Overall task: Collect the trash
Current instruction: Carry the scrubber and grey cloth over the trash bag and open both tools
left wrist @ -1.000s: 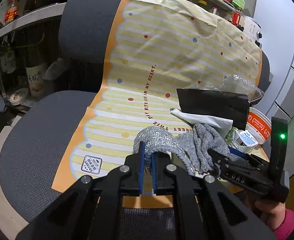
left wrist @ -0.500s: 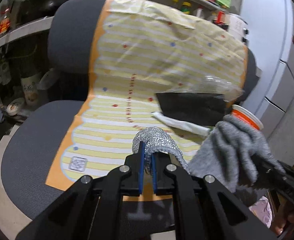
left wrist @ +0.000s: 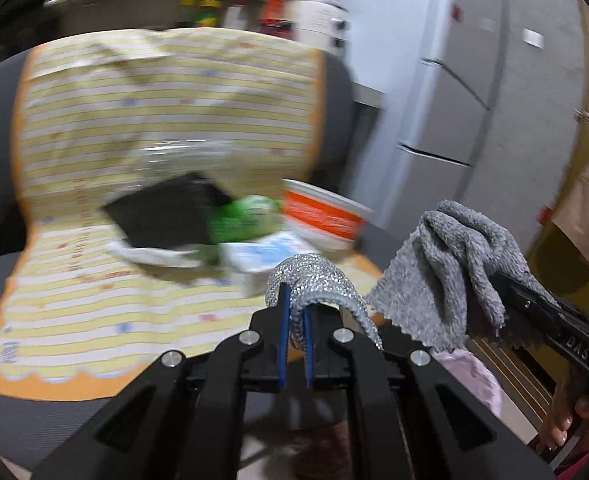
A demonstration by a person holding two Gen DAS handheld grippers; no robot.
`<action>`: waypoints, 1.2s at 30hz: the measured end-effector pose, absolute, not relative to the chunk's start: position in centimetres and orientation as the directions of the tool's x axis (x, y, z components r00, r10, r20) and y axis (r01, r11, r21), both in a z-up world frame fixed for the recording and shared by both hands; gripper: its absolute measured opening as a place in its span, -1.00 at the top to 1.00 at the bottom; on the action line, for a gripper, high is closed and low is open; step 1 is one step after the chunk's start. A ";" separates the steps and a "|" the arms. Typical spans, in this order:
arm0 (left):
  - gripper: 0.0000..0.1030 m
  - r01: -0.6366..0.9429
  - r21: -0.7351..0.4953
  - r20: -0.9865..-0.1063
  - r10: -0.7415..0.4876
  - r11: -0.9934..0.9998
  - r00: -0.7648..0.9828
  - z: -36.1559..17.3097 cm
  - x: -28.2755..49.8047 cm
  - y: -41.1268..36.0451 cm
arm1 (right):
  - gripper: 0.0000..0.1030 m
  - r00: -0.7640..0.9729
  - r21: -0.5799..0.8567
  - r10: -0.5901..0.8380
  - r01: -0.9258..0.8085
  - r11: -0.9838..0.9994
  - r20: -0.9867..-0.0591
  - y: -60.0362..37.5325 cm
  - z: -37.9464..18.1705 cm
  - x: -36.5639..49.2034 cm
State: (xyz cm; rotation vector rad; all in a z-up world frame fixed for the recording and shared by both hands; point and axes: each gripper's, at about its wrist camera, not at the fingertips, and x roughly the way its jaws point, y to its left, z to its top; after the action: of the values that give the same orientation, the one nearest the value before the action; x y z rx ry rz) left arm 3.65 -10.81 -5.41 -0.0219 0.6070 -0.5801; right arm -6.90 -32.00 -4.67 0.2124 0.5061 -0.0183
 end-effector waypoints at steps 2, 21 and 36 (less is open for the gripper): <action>0.92 0.563 -0.193 -0.529 -0.568 0.804 0.630 -5.6 3.1 -13.2 | 0.71 0.872 0.191 -0.023 0.133 0.973 -0.489 -33.7 -4.9 -8.7; 0.92 0.871 -0.133 -0.662 -0.696 0.473 0.278 -12.9 -3.7 -34.7 | 0.70 0.746 0.207 -0.359 0.546 0.812 -0.560 -45.5 -9.6 -20.4; 0.02 0.926 -0.112 -0.741 -0.651 0.361 0.164 -16.1 -4.8 -41.4 | 0.70 0.695 0.230 -0.428 0.642 0.731 -0.578 -49.6 -11.1 -22.9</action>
State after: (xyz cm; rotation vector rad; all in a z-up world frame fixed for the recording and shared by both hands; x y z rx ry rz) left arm -4.84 -41.42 -16.12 0.4126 0.8021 -1.1701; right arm -22.89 -49.63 -11.14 0.4407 0.5216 -0.6195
